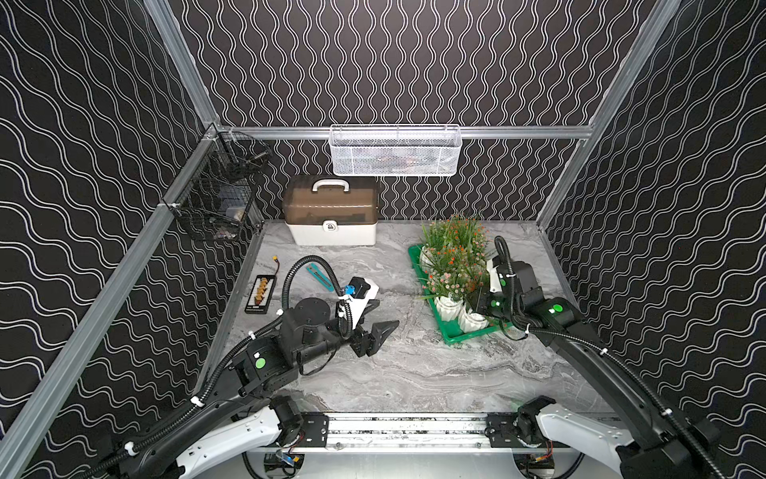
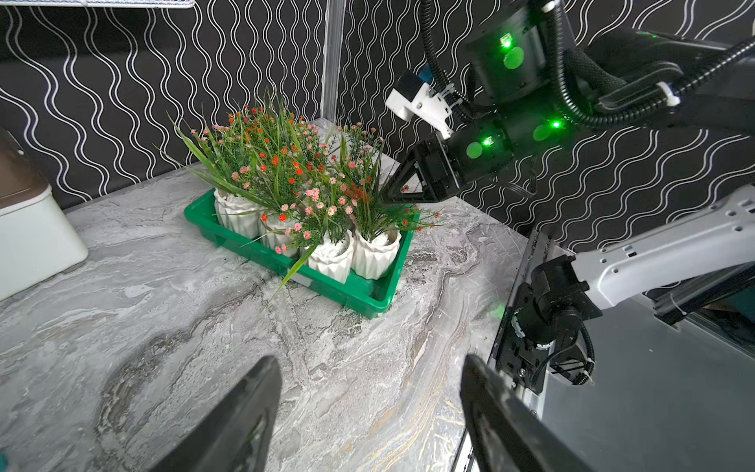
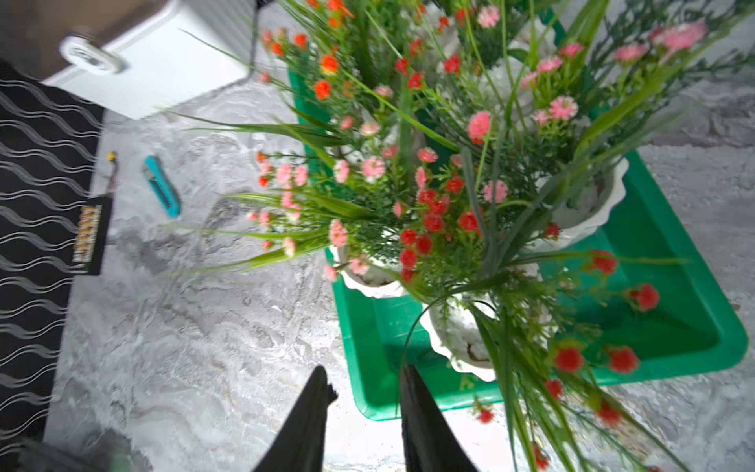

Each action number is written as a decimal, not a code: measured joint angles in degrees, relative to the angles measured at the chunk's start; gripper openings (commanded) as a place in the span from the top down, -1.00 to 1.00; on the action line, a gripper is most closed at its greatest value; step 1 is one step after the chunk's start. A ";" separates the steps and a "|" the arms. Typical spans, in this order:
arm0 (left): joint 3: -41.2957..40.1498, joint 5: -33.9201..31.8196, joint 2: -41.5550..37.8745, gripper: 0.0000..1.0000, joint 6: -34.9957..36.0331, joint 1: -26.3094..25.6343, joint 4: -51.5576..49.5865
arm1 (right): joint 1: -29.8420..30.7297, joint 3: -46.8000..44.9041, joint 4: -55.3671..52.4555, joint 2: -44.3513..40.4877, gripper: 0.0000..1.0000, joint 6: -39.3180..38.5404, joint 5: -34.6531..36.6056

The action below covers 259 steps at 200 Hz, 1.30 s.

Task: Put the potted gypsophila into the storage box
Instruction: Place the baby's breath potted plant at the storage box, then reset both arms

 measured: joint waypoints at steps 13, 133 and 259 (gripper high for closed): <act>-0.11 -0.24 -0.31 -0.46 -0.02 0.00 0.00 | 0.00 -0.22 1.07 -1.53 0.02 -1.18 0.02; -2.73 -12.46 -1.05 -0.99 -1.44 2.36 3.19 | 0.00 -5.73 21.62 -8.37 -1.00 -7.28 6.10; -4.81 -37.79 4.57 -0.99 12.37 2.86 18.99 | -17.64 -0.83 28.87 -2.64 -1.00 -14.05 8.68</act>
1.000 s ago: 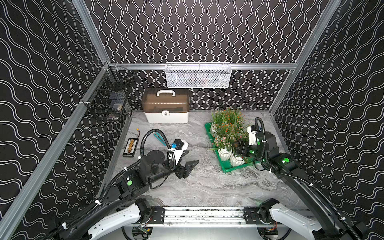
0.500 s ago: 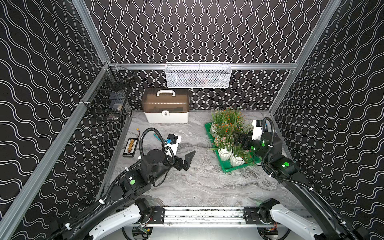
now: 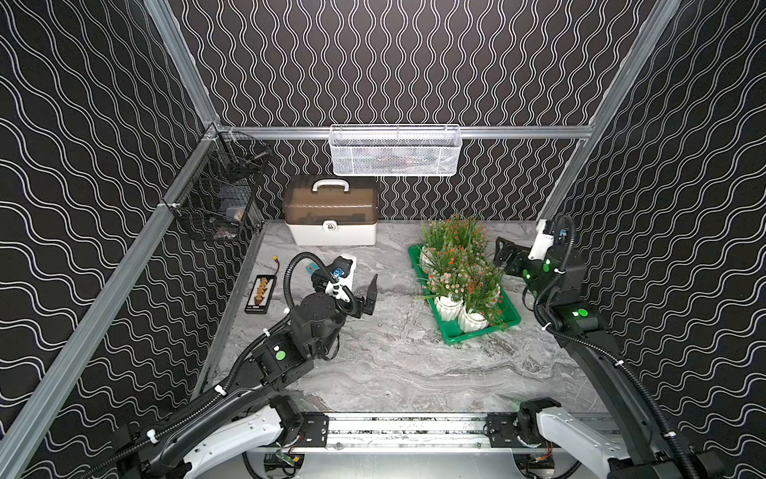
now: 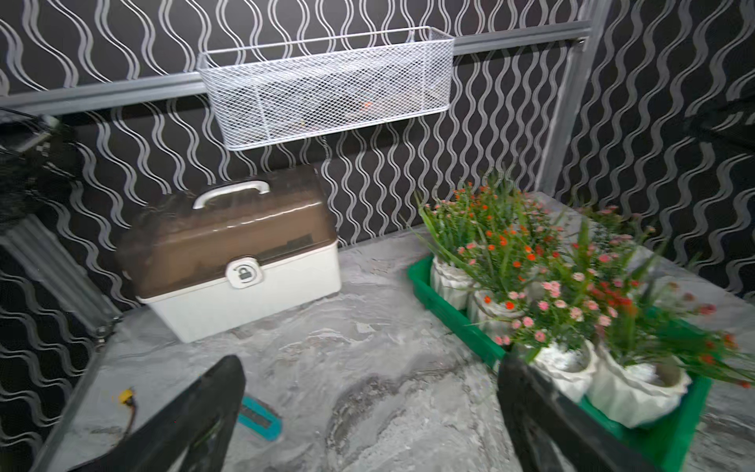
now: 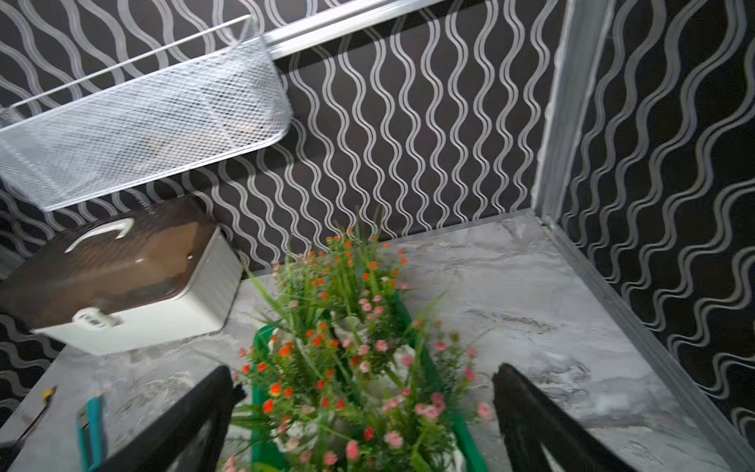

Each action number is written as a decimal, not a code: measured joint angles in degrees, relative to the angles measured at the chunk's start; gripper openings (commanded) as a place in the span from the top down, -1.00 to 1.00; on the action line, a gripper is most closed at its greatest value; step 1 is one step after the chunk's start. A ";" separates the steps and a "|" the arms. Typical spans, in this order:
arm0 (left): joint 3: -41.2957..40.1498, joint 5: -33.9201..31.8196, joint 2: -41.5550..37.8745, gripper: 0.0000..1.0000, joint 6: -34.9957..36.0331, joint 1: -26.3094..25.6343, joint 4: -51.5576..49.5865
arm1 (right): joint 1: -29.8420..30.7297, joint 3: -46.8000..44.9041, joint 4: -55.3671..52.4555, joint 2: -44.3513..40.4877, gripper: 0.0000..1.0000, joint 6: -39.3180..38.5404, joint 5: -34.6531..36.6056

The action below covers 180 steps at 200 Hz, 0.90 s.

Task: Put the potted gypsophila into the storage box
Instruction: Reset both arms

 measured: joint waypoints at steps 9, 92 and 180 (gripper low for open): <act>0.00 -1.64 0.35 -0.99 1.55 0.15 0.94 | -3.08 -0.81 0.42 0.04 -1.00 0.33 -1.79; -1.99 -7.32 6.16 -0.99 2.56 21.18 2.82 | -31.58 -11.76 4.57 0.98 -1.00 7.32 -12.28; -13.94 8.55 16.72 -0.99 -10.67 41.92 9.64 | -40.11 -23.19 15.50 6.84 -1.00 14.56 -19.58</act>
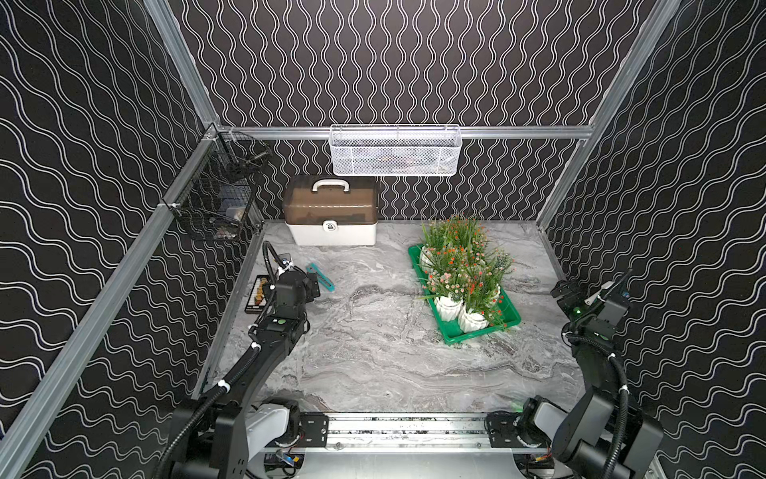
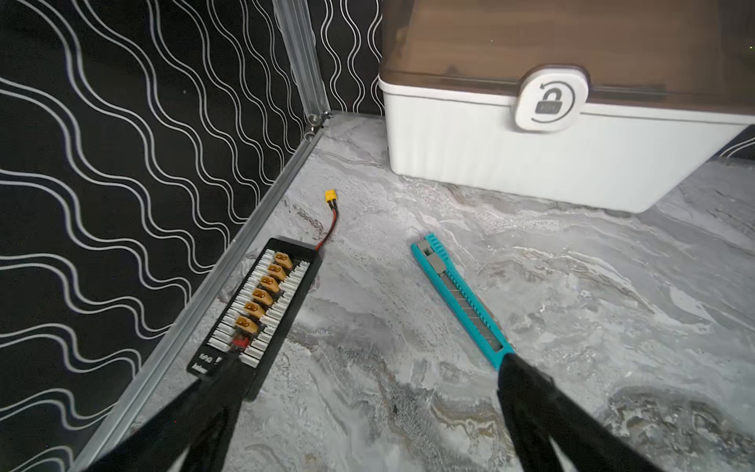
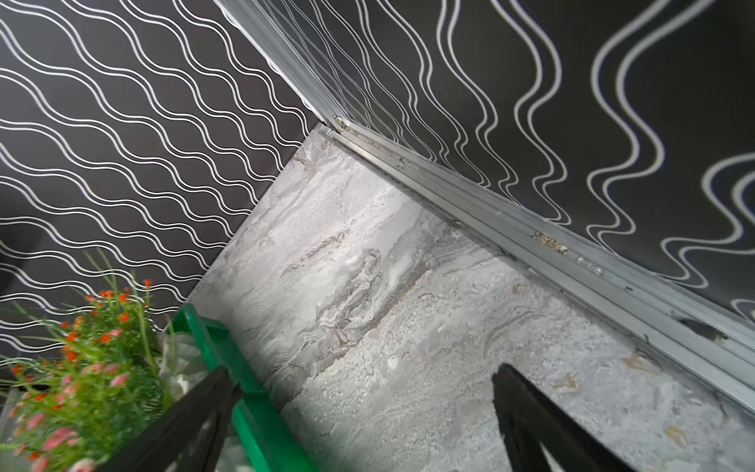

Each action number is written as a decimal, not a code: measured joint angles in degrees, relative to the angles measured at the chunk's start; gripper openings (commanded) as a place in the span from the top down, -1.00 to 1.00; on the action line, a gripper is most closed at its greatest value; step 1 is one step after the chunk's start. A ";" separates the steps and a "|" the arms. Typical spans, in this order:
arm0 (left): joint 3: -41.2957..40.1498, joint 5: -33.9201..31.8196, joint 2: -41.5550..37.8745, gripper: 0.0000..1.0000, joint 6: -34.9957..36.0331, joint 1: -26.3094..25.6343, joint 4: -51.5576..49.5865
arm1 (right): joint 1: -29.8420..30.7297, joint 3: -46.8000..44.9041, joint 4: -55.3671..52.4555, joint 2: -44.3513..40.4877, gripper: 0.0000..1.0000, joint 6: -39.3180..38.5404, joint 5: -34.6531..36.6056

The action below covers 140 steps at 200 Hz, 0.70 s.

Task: Put the potted gypsophila into the storage box
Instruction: Reset both arms

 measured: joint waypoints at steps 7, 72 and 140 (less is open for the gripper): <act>-1.40 0.57 0.52 -0.99 0.02 0.11 2.08 | 0.00 -0.46 0.63 0.37 -1.00 0.07 0.00; -11.91 3.23 6.84 -0.99 4.42 0.28 19.82 | 0.00 -1.33 2.93 0.39 -1.00 0.39 -0.11; -16.83 9.22 20.52 -0.99 5.99 0.48 42.97 | 0.00 -1.99 4.55 1.92 -1.00 0.42 -2.45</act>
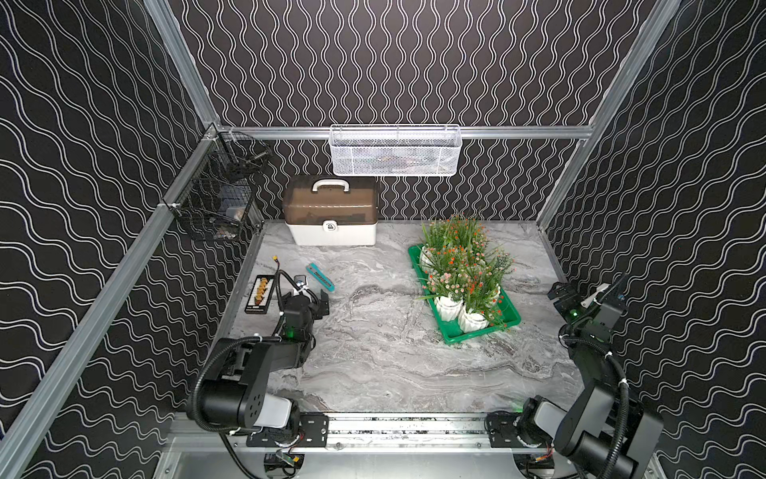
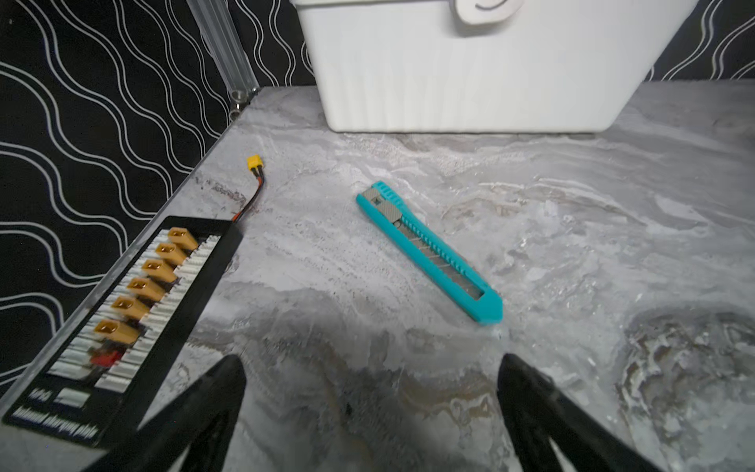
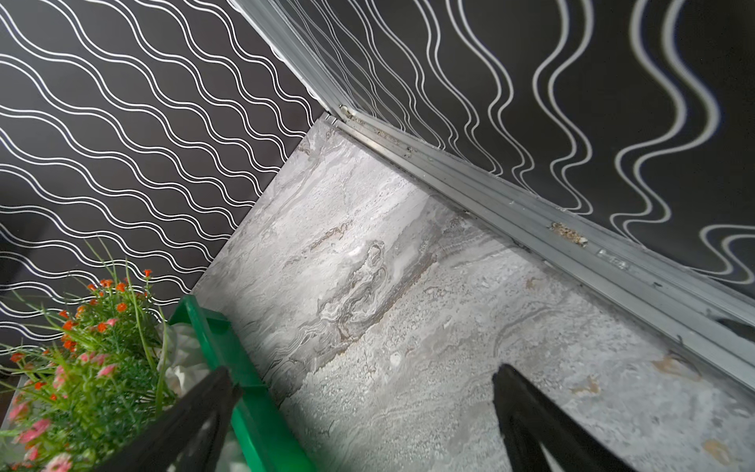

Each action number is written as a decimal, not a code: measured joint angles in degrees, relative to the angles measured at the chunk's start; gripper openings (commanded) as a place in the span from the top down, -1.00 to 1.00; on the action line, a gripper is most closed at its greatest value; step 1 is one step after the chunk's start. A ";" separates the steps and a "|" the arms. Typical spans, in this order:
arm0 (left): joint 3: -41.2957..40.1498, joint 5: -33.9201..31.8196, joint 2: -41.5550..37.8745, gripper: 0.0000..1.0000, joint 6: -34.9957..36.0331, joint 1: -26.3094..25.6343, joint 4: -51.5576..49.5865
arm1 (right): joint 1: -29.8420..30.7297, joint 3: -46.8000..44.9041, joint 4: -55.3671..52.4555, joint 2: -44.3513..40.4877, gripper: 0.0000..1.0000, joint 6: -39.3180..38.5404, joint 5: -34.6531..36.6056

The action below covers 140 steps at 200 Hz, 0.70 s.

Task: Put the potted gypsophila into the storage box
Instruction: Reset both arms

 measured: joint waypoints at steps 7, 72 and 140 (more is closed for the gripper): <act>-0.68 0.85 2.56 -0.99 0.02 0.02 3.04 | 0.00 -0.07 0.20 0.26 -1.00 0.02 -0.20; 4.63 3.69 9.68 -0.99 1.49 -1.07 7.85 | 0.92 -4.02 8.33 2.95 -1.00 0.87 -2.71; 4.63 3.34 9.73 -0.99 1.49 -1.18 6.16 | 10.38 -8.41 19.61 7.54 -1.00 -3.89 2.78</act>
